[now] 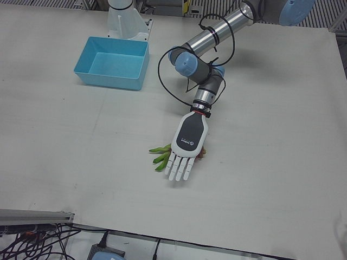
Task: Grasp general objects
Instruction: 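Close the left hand's fingers around the pink dragon fruit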
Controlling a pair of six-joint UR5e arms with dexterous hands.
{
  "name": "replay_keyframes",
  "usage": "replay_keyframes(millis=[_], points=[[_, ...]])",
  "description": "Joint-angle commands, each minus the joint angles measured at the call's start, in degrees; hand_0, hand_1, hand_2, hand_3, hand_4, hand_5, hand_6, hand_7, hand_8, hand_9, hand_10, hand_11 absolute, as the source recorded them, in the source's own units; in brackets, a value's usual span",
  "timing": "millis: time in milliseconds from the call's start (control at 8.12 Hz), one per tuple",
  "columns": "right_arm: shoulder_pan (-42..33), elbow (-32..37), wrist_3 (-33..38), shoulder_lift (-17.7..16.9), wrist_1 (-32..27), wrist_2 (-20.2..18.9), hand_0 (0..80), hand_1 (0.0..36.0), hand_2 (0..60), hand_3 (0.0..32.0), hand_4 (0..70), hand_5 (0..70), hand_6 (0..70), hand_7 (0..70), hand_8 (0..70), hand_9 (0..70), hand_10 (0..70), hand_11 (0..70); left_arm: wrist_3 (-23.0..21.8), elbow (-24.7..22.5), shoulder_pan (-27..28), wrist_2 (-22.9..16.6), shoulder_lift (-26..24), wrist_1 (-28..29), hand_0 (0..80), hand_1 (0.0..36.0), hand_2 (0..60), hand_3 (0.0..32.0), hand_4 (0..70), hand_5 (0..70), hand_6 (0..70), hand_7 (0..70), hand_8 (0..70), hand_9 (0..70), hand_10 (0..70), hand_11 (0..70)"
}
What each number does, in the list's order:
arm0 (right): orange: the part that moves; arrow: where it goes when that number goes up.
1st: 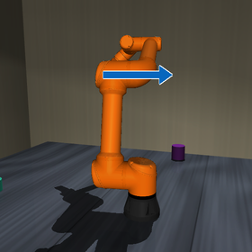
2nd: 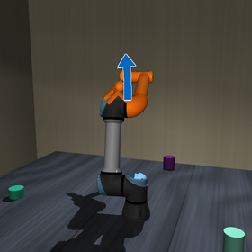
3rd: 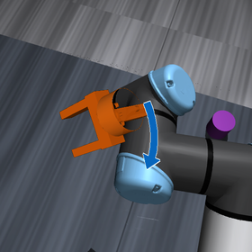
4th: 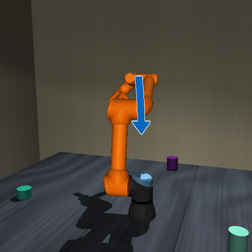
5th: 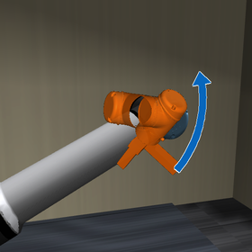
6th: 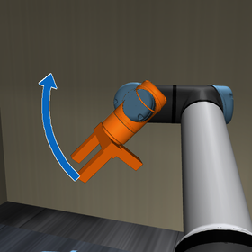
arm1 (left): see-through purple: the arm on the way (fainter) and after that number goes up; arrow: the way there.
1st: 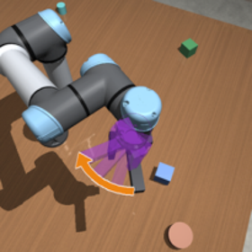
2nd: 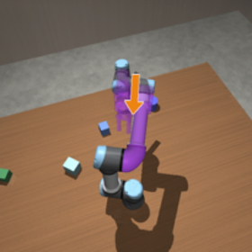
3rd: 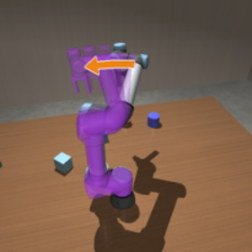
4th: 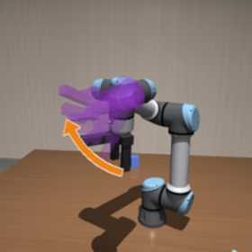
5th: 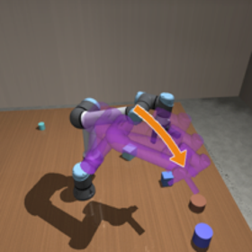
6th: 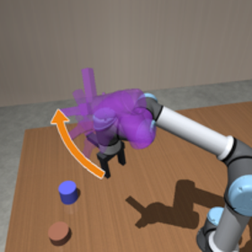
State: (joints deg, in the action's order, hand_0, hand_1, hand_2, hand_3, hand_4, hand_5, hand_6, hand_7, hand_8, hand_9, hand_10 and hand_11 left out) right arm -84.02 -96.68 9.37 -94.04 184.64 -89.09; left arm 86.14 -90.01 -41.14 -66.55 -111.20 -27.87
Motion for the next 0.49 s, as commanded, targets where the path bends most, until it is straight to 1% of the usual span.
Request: replay_keyframes(millis=[0,123,246,369], points=[[0.0,0.0,-0.05,0.0,-0.07,0.06,0.0,0.0,0.0,0.0,0.0,0.0,0.0,0.0,0.0,0.0,0.0,0.0,0.08,-0.34,0.89,2.29,0.1,0.09,51.4,36.0,60.0,0.0,2.7,12.1,1.7,7.5,0.8,0.1,0.0,2.8],[0.0,0.0,0.03,0.0,0.02,-0.03,0.0,0.0,0.0,0.0,0.0,0.0,0.0,0.0,0.0,0.0,0.0,0.0,-0.01,-0.43,0.89,2.65,0.11,0.09,50.5,36.0,60.0,0.0,10.5,30.7,15.2,30.6,11.2,13.7,8.5,15.2],[0.0,0.0,0.03,0.0,0.02,0.06,0.0,0.0,0.0,0.0,0.0,0.0,0.0,0.0,0.0,0.0,0.0,0.0,0.08,-0.34,0.89,2.66,0.02,0.09,50.3,36.0,60.0,0.0,16.0,44.1,29.0,51.7,22.8,31.8,19.5,30.7],[0.0,0.0,0.03,0.0,0.02,0.06,0.0,0.0,0.0,0.0,0.0,0.0,0.0,0.0,0.0,0.0,0.0,0.0,0.43,-0.43,0.89,2.66,0.02,0.09,49.2,33.8,60.0,0.0,20.0,55.9,42.5,70.0,34.9,48.8,30.9,46.0]])
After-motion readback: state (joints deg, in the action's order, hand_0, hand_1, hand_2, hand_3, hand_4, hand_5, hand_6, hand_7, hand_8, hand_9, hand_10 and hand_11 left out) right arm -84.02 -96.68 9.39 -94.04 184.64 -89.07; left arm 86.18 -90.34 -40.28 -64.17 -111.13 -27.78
